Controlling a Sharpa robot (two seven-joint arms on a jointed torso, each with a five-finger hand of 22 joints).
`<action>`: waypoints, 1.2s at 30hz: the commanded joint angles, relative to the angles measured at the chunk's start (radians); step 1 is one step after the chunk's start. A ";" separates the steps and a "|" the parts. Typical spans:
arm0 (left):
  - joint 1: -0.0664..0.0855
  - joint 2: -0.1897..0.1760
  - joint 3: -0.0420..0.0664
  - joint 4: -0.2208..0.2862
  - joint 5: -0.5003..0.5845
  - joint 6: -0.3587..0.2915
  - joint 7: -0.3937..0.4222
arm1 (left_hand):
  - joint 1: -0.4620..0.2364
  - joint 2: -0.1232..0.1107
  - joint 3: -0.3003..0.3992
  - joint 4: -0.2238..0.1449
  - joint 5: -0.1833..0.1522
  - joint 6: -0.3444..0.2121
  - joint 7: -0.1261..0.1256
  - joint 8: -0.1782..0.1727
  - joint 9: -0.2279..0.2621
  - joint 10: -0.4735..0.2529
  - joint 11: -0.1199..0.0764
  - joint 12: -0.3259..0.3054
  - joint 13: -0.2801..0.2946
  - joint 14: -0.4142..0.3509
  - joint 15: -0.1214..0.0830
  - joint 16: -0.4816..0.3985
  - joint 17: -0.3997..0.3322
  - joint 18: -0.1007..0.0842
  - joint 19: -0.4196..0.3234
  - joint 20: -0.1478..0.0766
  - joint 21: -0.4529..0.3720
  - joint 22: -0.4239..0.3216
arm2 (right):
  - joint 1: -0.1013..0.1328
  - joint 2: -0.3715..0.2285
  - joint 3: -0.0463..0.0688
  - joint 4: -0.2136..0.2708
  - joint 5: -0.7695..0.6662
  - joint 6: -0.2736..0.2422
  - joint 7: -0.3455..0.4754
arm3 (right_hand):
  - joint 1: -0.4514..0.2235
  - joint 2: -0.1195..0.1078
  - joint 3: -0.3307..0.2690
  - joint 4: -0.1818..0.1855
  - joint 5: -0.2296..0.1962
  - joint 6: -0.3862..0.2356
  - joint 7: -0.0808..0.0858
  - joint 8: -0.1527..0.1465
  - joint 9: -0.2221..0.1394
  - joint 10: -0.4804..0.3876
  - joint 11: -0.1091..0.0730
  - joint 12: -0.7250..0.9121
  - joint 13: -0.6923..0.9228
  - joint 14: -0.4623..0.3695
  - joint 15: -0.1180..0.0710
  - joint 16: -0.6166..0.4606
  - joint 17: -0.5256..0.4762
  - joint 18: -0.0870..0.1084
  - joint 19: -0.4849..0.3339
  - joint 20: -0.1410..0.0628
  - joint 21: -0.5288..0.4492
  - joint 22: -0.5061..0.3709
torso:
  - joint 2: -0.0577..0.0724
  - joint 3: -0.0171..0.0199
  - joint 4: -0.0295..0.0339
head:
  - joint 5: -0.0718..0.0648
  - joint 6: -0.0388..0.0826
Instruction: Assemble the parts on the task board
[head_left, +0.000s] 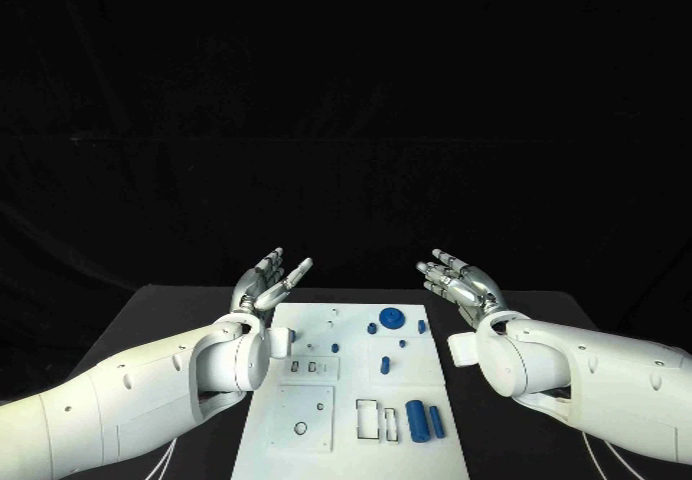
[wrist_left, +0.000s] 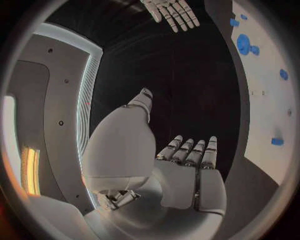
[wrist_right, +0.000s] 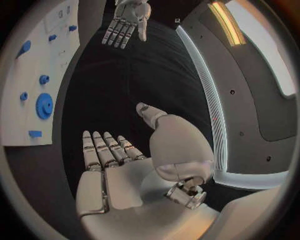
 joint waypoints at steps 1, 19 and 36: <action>0.000 0.005 0.002 -0.009 0.030 0.105 0.046 | 0.044 -0.006 0.003 0.015 0.007 0.011 0.120 0.005 0.002 0.005 0.013 0.007 0.002 0.003 0.014 0.007 0.002 0.022 0.004 0.014 0.004 0.002 | 0.014 0.002 -0.014 -0.019 -0.030 0.212 -0.025 | 0.056 -0.004 0.022 -0.020 0.005 0.024 0.168 0.009 0.005 0.022 0.013 0.007 0.003 0.022 0.014 0.007 0.004 0.010 0.011 0.014 0.013 0.005 | 0.000 0.0000 -0.0003 | 0.000 0.000; 0.004 -0.060 0.011 0.040 -0.039 0.155 0.039 | 0.105 0.107 0.116 -0.026 0.002 0.620 0.133 0.222 0.127 0.748 0.018 0.213 0.083 0.705 -0.072 0.288 0.154 0.115 0.496 0.006 0.205 0.104 | 0.053 0.006 -0.025 -0.093 -0.535 0.136 -0.052 | 0.179 -0.061 0.153 -0.204 0.013 0.644 0.125 0.199 0.115 0.718 -0.071 0.115 0.033 0.674 -0.100 0.218 0.103 0.113 0.486 -0.002 0.262 0.127 | 0.025 0.0008 0.0021 | -0.009 -0.012; 0.036 -0.173 0.033 0.221 -0.163 0.230 -0.013 | 0.144 0.061 0.265 -0.051 0.004 0.757 0.068 0.276 0.159 1.013 -0.062 0.174 0.051 0.938 -0.158 0.382 0.230 0.147 0.682 -0.040 0.309 0.136 | 0.141 0.015 -0.012 -0.100 -1.125 0.158 -0.257 | 0.172 -0.089 0.079 -0.240 0.042 0.751 0.061 0.219 0.147 0.958 -0.148 0.056 0.046 0.966 -0.205 0.320 0.206 0.112 0.588 -0.106 0.609 0.346 | 0.113 -0.0014 0.0229 | -0.039 -0.004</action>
